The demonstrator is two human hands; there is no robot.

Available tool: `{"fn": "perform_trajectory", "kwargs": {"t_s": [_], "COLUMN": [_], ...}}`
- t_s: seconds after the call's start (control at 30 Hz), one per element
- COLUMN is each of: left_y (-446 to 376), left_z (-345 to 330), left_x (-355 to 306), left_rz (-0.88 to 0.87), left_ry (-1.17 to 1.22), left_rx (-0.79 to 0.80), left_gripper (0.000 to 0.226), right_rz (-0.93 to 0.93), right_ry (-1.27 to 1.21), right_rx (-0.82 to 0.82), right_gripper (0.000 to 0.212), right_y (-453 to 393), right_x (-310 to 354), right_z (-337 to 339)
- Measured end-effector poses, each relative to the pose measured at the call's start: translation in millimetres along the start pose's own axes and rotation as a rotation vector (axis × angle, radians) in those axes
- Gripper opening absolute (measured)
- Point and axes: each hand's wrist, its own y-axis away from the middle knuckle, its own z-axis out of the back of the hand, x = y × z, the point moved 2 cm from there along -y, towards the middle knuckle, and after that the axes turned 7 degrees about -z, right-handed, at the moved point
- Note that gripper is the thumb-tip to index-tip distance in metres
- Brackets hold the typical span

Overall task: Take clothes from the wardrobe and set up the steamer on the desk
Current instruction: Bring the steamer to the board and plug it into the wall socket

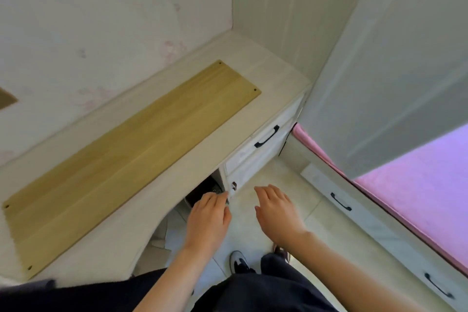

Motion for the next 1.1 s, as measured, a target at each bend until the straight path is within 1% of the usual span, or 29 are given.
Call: {"fn": "perform_trajectory", "kwargs": {"t_s": [0.23,0.37,0.47,0.67,0.9,1.1], "left_y": [-27,-38,-39,-28,-7,-3], "left_z": [-19,-39,-57,-98,-159,-197], "left_x": [-67,-122,-172,-292,-420,-508], "left_rz": [-0.201,-0.325,-0.394,-0.480,-0.587,-0.707], "left_ry": [0.007,-0.022,-0.006,0.041,0.065,0.053], "left_rx": [0.056,0.108,0.129,0.178,0.220,0.293], "left_gripper": [0.037,0.050,0.040,0.031,0.029,0.027], "right_rz": [-0.235,-0.362,-0.451,-0.587,-0.739,-0.877], "right_ry": [0.034,0.029,0.006,-0.044,-0.090,-0.125], "right_rx": [-0.069,-0.093,-0.102,-0.135,-0.177,-0.170], "right_gripper": [0.047,0.049,0.048,0.044,0.047,0.049], "right_y": [56,100,139,231,332,386], "right_x": [-65,-112,-152,-239,-334,-399], "right_z": [21,26,27,24,13,16]}}
